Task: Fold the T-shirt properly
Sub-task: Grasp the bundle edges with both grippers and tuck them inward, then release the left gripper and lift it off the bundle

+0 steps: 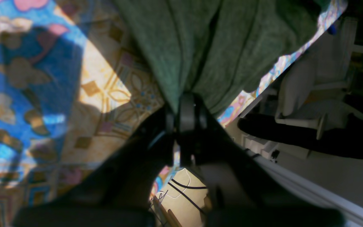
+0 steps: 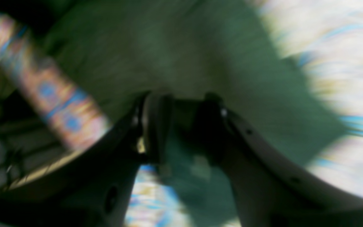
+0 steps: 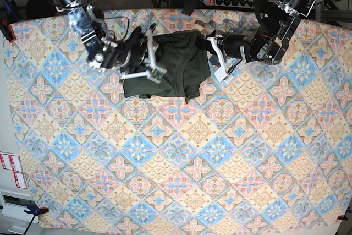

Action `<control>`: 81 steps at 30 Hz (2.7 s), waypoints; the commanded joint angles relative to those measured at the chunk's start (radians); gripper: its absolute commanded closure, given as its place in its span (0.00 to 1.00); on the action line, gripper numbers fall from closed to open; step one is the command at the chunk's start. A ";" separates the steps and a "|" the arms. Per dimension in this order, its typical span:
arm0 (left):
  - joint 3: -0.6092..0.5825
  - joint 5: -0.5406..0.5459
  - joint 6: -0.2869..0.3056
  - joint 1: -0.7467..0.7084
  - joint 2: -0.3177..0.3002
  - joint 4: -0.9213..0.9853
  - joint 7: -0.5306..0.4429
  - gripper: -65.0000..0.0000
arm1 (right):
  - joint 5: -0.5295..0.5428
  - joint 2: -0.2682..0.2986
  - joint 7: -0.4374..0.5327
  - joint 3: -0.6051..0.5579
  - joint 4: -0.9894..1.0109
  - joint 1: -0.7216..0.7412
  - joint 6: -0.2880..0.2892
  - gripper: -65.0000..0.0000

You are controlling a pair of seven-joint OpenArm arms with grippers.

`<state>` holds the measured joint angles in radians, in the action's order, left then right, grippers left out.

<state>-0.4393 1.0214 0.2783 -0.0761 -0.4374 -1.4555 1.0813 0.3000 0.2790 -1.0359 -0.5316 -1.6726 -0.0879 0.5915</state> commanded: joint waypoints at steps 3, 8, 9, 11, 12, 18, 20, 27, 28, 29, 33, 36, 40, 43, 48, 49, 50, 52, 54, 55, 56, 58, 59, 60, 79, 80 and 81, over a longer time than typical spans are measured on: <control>0.004 0.018 0.006 0.011 -0.008 -0.032 -0.003 1.00 | 0.014 0.001 0.021 -0.038 0.021 0.023 0.000 0.70; 0.012 0.018 0.003 0.011 -0.016 -0.080 -0.003 0.95 | 0.014 0.001 0.021 -0.055 0.039 0.023 0.000 0.70; 0.012 0.018 0.003 0.011 -0.021 -0.083 -0.003 0.94 | 0.014 0.001 0.021 -0.055 0.039 0.023 0.000 0.70; 0.013 0.021 0.002 0.011 -0.045 -0.086 -0.003 0.93 | 0.014 0.001 0.021 -0.054 0.039 0.023 0.000 0.70; 0.013 0.021 0.002 0.012 -0.048 -0.086 -0.006 0.94 | 0.014 0.001 0.021 -0.054 0.039 0.023 0.000 0.70; 0.084 0.014 0.002 0.026 -0.071 -0.080 -0.005 0.94 | 0.014 0.004 0.012 -0.055 0.041 0.021 0.000 0.70; 0.121 -0.013 0.002 0.028 -0.071 -0.080 -0.005 0.94 | 0.014 0.004 -0.014 -0.055 0.041 0.021 0.000 0.70; 0.145 -0.097 0.000 0.081 -0.027 -0.080 0.017 0.94 | 0.014 0.004 -0.045 -0.055 0.041 0.021 0.000 0.70; 0.149 -0.098 0.000 0.083 -0.025 -0.080 0.026 0.94 | 0.014 0.004 -0.045 -0.055 0.041 0.021 0.000 0.70; 0.149 -0.102 0.000 0.088 -0.024 -0.081 0.035 0.94 | 0.014 0.004 -0.045 -0.055 0.041 0.021 0.000 0.70; 0.141 -0.077 0.000 0.085 -0.022 -0.084 0.052 0.94 | 0.014 0.004 -0.045 -0.055 0.041 0.017 0.000 0.70; 0.139 -0.029 0.000 0.066 -0.011 -0.086 0.099 0.94 | 0.014 0.004 -0.044 -0.051 0.036 0.018 0.000 0.70; 0.141 0.007 0.002 0.051 0.005 -0.086 0.122 0.94 | 0.014 0.006 -0.044 -0.048 0.009 0.023 0.000 0.70; 0.139 0.030 0.003 0.037 0.005 -0.086 0.122 0.95 | 0.014 0.016 -0.045 -0.032 -0.047 0.023 0.000 0.70; 0.139 0.133 0.003 0.017 0.002 -0.153 0.150 0.95 | 0.017 0.062 -0.047 0.047 -0.133 0.021 0.000 0.70; 0.139 0.155 0.003 0.017 0.002 -0.167 0.168 0.95 | 0.017 0.073 -0.047 0.066 -0.137 0.021 0.000 0.70; 0.139 0.172 0.005 0.017 0.002 -0.176 0.184 0.95 | 0.018 0.075 -0.047 0.081 -0.143 0.021 0.000 0.70; 0.139 0.202 0.005 0.015 0.002 -0.187 0.205 0.95 | 0.018 0.075 -0.047 0.120 -0.156 0.018 0.000 0.70; 0.139 0.208 0.005 0.015 0.005 -0.189 0.222 0.95 | 0.018 0.075 -0.047 0.147 -0.163 0.017 0.000 0.70; 0.139 0.207 0.005 0.015 0.007 -0.187 0.234 0.95 | 0.018 0.075 -0.047 0.152 -0.165 0.015 0.000 0.70; 0.139 0.207 0.005 0.015 0.007 -0.185 0.242 0.95 | 0.018 0.075 -0.047 0.153 -0.165 0.015 0.000 0.70; 0.139 0.208 0.005 0.015 0.007 -0.185 0.257 0.95 | 0.018 0.075 -0.047 0.156 -0.165 0.015 0.000 0.70; 0.138 0.208 0.005 0.015 0.004 -0.187 0.270 0.95 | 0.018 0.075 -0.045 0.156 -0.165 0.015 0.000 0.70; 0.138 0.210 0.005 0.015 0.002 -0.190 0.285 0.95 | 0.018 0.075 -0.045 0.155 -0.165 0.018 0.000 0.70; 0.145 0.211 0.005 0.023 -0.143 -0.264 0.315 0.54 | 0.018 -0.013 -0.042 0.041 -0.159 0.104 0.000 0.70; 0.145 0.211 0.005 0.023 -0.143 -0.264 0.315 0.53 | 0.018 -0.019 -0.042 0.034 -0.159 0.104 0.000 0.70; 0.145 0.211 0.005 0.023 -0.143 -0.264 0.315 0.51 | 0.018 -0.024 -0.044 0.021 -0.159 0.104 0.000 0.70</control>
<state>-0.3031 1.2125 0.2821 -0.0662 -0.5674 -1.7039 1.4021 0.3069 0.2543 -1.0996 -0.5148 -1.8141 -0.0051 0.5934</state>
